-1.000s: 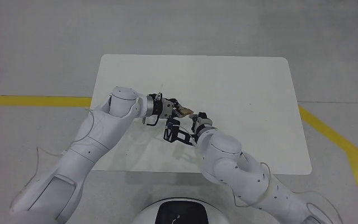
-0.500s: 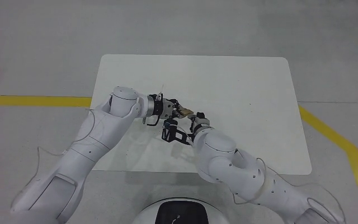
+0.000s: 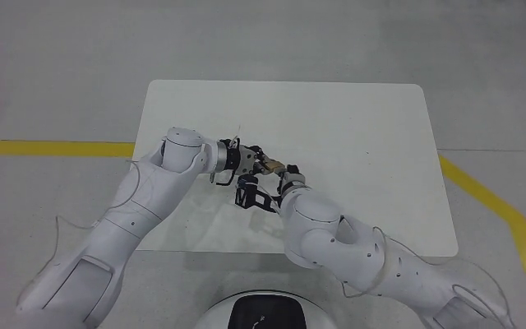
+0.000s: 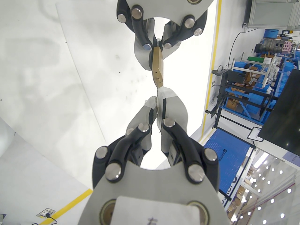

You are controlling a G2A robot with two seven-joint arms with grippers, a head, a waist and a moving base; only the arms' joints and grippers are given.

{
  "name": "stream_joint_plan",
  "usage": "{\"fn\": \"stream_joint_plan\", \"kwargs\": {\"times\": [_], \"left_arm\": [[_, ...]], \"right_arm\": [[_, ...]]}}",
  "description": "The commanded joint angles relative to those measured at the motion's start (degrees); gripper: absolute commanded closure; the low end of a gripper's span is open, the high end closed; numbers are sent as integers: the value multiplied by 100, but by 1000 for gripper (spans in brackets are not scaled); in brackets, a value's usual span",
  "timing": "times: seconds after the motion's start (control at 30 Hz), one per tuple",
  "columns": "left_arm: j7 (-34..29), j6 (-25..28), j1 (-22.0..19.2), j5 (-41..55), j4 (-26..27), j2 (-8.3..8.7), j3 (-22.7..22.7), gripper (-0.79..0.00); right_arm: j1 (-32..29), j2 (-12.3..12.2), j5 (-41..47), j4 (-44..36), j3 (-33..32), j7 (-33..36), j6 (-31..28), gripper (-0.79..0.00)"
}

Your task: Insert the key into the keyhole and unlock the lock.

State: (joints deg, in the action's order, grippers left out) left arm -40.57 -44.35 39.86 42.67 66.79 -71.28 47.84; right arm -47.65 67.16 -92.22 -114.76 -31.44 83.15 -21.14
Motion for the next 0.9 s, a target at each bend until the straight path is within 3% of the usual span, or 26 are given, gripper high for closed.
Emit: {"fn": "stream_joint_plan", "kwargs": {"times": [0.0, 0.87], "left_arm": [[-29, -17, 5, 11, 2, -1, 4, 0], [-339, -149, -140, 127, -312, -58, -57, 0]], "right_arm": [[62, -2, 51, 14, 47, 34, 34, 0], [497, -21, 326, 68, 467, 234, 235, 0]]}}
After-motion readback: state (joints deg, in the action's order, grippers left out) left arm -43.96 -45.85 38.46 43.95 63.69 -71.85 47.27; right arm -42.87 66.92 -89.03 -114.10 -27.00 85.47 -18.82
